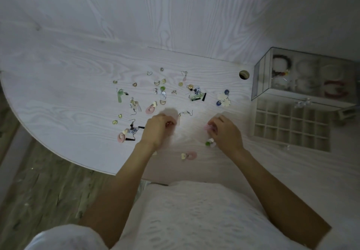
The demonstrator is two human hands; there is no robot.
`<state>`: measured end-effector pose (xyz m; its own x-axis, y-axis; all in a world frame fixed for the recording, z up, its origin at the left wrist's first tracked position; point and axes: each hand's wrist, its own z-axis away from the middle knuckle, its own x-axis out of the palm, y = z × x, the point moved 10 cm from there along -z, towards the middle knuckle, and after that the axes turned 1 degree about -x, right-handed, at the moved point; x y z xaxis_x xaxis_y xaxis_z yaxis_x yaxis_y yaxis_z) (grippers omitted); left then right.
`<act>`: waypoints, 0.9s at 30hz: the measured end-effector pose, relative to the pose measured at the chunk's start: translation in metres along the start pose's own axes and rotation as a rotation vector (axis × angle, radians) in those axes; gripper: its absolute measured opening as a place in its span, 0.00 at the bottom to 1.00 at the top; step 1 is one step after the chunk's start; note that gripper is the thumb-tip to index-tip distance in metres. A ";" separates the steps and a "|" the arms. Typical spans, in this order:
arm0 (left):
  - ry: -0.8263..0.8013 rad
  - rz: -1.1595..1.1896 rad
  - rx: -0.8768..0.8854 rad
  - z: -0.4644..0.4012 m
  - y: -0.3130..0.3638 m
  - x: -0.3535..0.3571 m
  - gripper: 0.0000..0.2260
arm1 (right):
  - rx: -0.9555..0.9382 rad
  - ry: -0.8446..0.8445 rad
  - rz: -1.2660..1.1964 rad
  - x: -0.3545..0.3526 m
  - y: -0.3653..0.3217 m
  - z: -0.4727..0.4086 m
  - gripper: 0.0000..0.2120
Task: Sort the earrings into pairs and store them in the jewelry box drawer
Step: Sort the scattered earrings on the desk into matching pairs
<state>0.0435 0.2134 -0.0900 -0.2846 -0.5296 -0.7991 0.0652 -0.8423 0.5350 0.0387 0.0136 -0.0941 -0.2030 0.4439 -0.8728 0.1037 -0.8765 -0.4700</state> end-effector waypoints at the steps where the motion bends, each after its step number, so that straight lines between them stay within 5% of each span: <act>1: -0.021 -0.008 0.022 0.000 0.008 0.005 0.05 | 0.005 0.003 -0.003 0.000 0.001 0.000 0.04; 13: 0.005 0.265 0.027 -0.024 0.077 0.050 0.07 | 0.247 0.171 -0.011 -0.031 0.051 0.004 0.06; 21: 0.043 0.215 0.067 -0.041 0.113 0.066 0.15 | 0.402 0.169 -0.213 -0.032 0.067 0.002 0.19; 27: 0.021 0.137 0.201 -0.036 0.138 0.076 0.18 | 0.387 0.158 -0.257 -0.025 0.055 -0.003 0.17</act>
<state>0.0654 0.0528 -0.0870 -0.2664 -0.6410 -0.7198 -0.0900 -0.7270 0.6807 0.0522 -0.0453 -0.0985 -0.0209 0.6518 -0.7581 -0.3064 -0.7259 -0.6157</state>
